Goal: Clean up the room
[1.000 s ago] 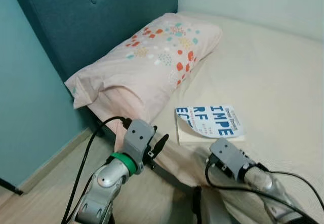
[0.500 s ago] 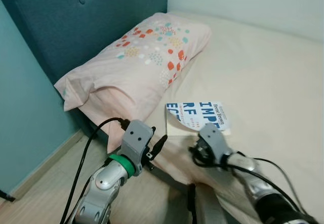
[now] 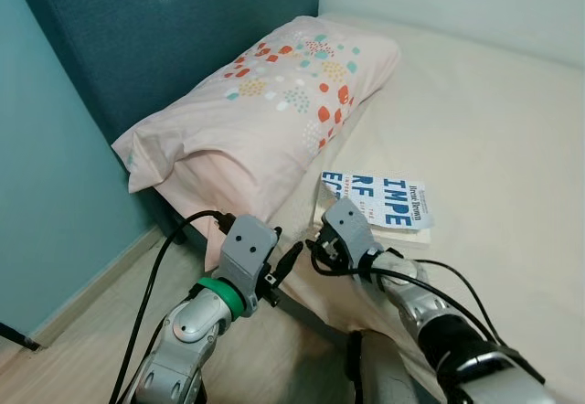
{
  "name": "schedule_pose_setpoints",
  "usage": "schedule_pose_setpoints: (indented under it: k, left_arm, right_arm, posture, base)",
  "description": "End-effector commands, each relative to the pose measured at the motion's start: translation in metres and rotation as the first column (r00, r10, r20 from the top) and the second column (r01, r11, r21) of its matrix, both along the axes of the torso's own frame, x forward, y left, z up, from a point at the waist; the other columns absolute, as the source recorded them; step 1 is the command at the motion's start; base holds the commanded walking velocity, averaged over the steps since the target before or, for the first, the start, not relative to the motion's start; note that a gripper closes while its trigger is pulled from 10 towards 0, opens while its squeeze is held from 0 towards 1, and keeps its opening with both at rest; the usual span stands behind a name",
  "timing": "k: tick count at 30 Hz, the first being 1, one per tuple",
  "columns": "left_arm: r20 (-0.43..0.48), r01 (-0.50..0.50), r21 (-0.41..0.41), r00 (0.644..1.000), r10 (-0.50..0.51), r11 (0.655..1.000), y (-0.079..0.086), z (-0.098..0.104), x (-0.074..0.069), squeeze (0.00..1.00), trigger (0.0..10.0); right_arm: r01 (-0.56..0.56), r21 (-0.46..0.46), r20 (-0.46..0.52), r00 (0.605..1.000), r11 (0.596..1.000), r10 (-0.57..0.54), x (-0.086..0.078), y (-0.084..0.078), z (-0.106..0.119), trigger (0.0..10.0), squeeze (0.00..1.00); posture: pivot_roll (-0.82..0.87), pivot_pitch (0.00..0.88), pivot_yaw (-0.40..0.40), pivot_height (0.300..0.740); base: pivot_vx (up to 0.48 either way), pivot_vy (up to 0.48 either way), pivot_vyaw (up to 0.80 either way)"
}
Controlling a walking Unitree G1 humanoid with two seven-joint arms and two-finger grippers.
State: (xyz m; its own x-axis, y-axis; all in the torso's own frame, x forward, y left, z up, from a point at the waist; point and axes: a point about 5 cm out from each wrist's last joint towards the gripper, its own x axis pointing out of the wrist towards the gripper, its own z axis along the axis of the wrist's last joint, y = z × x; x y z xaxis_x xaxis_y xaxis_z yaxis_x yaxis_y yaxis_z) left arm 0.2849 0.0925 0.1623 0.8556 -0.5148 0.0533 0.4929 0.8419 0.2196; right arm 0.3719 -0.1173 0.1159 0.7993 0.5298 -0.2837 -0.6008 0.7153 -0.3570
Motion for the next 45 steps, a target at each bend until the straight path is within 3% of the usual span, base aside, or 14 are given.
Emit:
schedule_pose_setpoints:
  k: [1,7,14,19,25,29,31,32,34,36,40,42,43,45]
  left_arm:
    - [-0.02,-0.008,0.008,1.0,0.008,1.0,0.002,-0.004,-0.002,0.0,10.0]
    - [-0.02,-0.004,0.005,1.0,0.004,1.0,-0.001,-0.004,-0.003,0.0,10.0]
    - [-0.017,-0.006,0.004,1.0,0.006,1.0,0.0,-0.003,-0.002,0.0,10.0]
    - [-0.011,-0.007,0.009,1.0,0.007,1.0,0.0,-0.001,-0.001,0.0,10.0]
    - [-0.008,-0.017,0.01,1.0,0.017,1.0,0.002,-0.001,-0.001,0.0,10.0]
    - [-0.002,-0.017,0.006,1.0,0.017,1.0,0.0,-0.002,0.001,0.0,10.0]
    - [0.005,-0.017,0.001,1.0,0.017,1.0,-0.002,-0.001,0.002,0.0,10.0]
    - [0.013,-0.015,-0.003,1.0,0.015,1.0,-0.004,0.0,0.004,0.0,10.0]
    - [0.015,-0.014,-0.005,1.0,0.014,1.0,-0.004,0.001,0.005,0.0,10.0]
    - [0.021,-0.008,-0.009,1.0,0.008,1.0,-0.006,0.001,0.007,0.0,10.0]
    - [0.028,-0.003,-0.013,1.0,0.004,1.0,-0.007,0.001,0.008,0.0,10.0]
    - [0.042,0.004,-0.014,0.999,-0.003,1.0,-0.009,0.002,0.01,0.0,10.0]
    - [0.058,0.015,-0.017,0.998,-0.014,1.0,-0.012,0.005,0.01,0.0,10.0]
    - [0.066,0.022,-0.023,0.998,-0.02,1.0,-0.013,0.006,0.009,0.0,10.0]
  right_arm:
    - [0.017,-0.068,-0.066,0.998,0.998,-0.021,-0.005,-0.01,-0.015,10.0,0.0]
    - [0.094,-0.023,0.041,0.995,0.995,-0.093,0.006,-0.026,0.004,10.0,0.0]
    - [0.127,0.018,0.064,0.99,0.992,-0.128,0.011,-0.024,0.014,10.0,0.0]
    - [0.228,0.054,0.098,0.968,0.972,-0.233,0.018,-0.025,0.023,10.0,0.0]
    - [0.161,0.092,0.114,0.979,0.983,-0.171,0.018,-0.014,0.027,10.0,0.0]
    - [0.06,0.192,0.154,0.984,0.98,-0.09,0.014,-0.003,0.033,10.0,0.0]
    - [0.001,0.268,0.185,0.981,0.963,-0.052,0.009,0.0,0.036,10.0,0.0]
    - [-0.048,0.349,0.228,0.973,0.936,-0.034,-0.001,0.001,0.039,10.0,0.0]
    - [-0.06,0.37,0.24,0.97,0.927,-0.033,-0.004,0.0,0.04,10.0,0.0]
    - [-0.025,0.475,0.268,0.956,0.879,-0.118,-0.021,-0.009,0.044,10.0,0.0]
    - [0.046,0.532,0.273,0.936,0.846,-0.222,-0.034,-0.017,0.044,10.0,0.0]
    - [0.123,0.563,0.273,0.906,0.817,-0.324,-0.045,-0.023,0.04,10.0,0.0]
    - [0.176,0.622,0.248,0.88,0.763,-0.406,-0.053,-0.024,0.038,10.0,0.0]
    - [0.192,0.653,0.235,0.868,0.732,-0.438,-0.057,-0.021,0.037,10.0,0.0]
  posture:
    - [-0.05,0.22,0.086,0.526]
    - [-0.04,0.218,0.085,0.526]
    - [-0.03,0.215,0.09,0.526]
    - [-0.01,0.203,0.087,0.526]
    - [-0.02,0.193,0.083,0.526]
    - [-0.03,0.18,0.079,0.526]
    - [-0.04,0.176,0.077,0.526]
    - [-0.06,0.166,0.075,0.526]
    - [-0.06,0.166,0.075,0.526]
    - [-0.09,0.149,0.075,0.526]
    - [-0.11,0.138,0.076,0.526]
    - [-0.13,0.126,0.079,0.526]
    - [-0.14,0.117,0.08,0.526]
    - [-0.14,0.1,0.081,0.526]
  base:
    - [0.0,0.0,0.0]
    - [0.0,0.0,0.0]
    - [0.0,0.0,0.0]
    - [0.0,0.0,0.0]
    - [0.0,0.0,0.0]
    - [0.0,0.0,0.0]
    - [0.0,0.0,0.0]
    - [0.0,0.0,0.0]
    - [0.0,0.0,0.0]
    - [0.0,0.0,0.0]
    - [0.0,0.0,0.0]
    - [0.0,0.0,0.0]
    - [0.0,0.0,0.0]
    - [0.0,0.0,0.0]
